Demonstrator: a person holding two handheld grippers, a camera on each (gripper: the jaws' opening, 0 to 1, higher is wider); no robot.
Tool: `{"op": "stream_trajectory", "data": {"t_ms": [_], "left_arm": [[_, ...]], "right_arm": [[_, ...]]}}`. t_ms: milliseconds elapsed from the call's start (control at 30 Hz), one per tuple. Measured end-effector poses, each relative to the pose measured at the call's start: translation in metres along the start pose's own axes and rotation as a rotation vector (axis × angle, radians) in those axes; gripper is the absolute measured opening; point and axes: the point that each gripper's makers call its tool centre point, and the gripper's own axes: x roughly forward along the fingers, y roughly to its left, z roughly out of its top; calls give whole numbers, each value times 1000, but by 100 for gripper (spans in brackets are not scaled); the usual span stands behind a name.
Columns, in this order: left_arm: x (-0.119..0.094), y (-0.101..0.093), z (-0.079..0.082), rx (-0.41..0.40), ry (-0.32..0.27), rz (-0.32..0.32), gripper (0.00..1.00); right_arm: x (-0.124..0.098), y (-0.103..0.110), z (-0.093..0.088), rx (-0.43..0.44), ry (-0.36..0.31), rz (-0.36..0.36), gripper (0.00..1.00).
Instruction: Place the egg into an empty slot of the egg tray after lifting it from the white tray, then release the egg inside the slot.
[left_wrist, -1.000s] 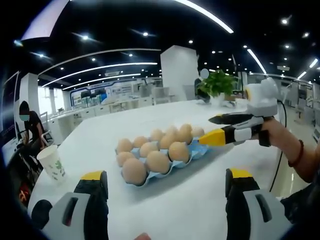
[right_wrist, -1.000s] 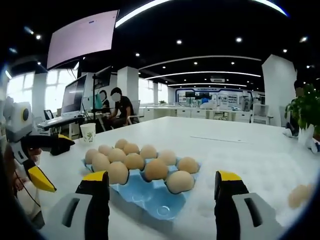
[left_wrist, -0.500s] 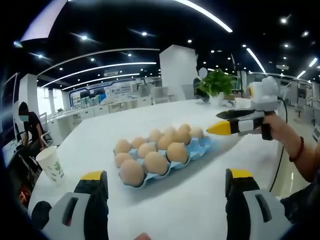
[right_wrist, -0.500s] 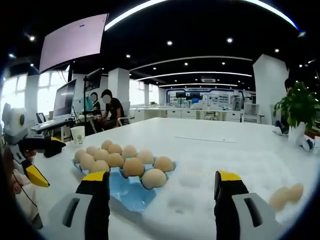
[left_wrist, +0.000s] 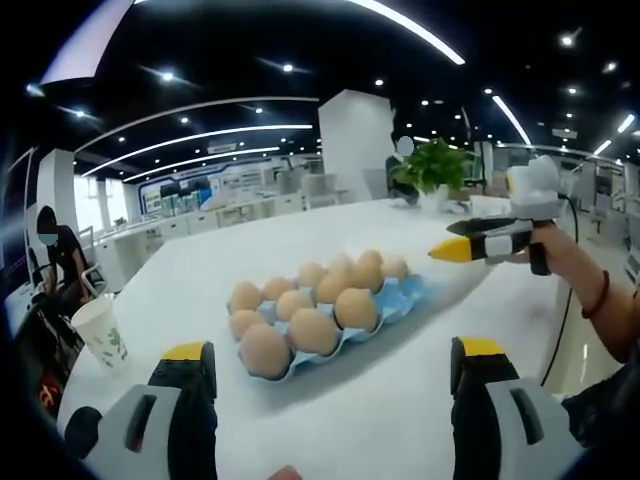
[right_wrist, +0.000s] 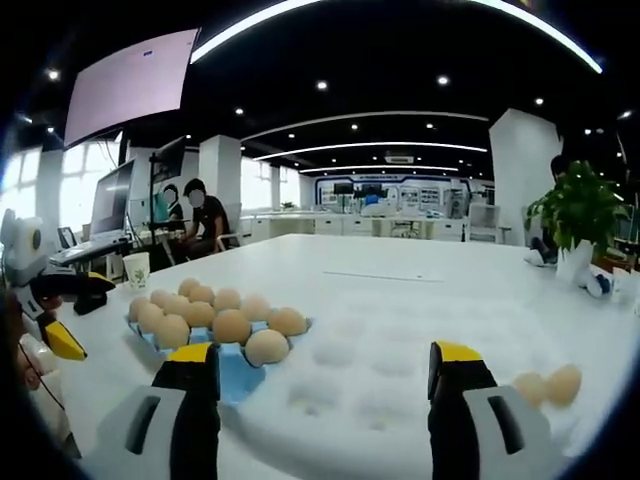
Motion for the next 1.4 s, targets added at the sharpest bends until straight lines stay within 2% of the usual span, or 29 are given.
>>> {"op": "stream_trajectory", "data": {"t_ms": [900, 1167, 1400], "left_arm": [[4, -3, 2, -1, 2, 3, 99], [5, -3, -1, -2, 9, 5, 99], [5, -1, -2, -3, 14, 9, 99]], "right_arm": [[-34, -69, -10, 34, -16, -164, 83], [-38, -92, -15, 57, -14, -202, 78], [-42, -107, -19, 108, -22, -243, 68]]}}
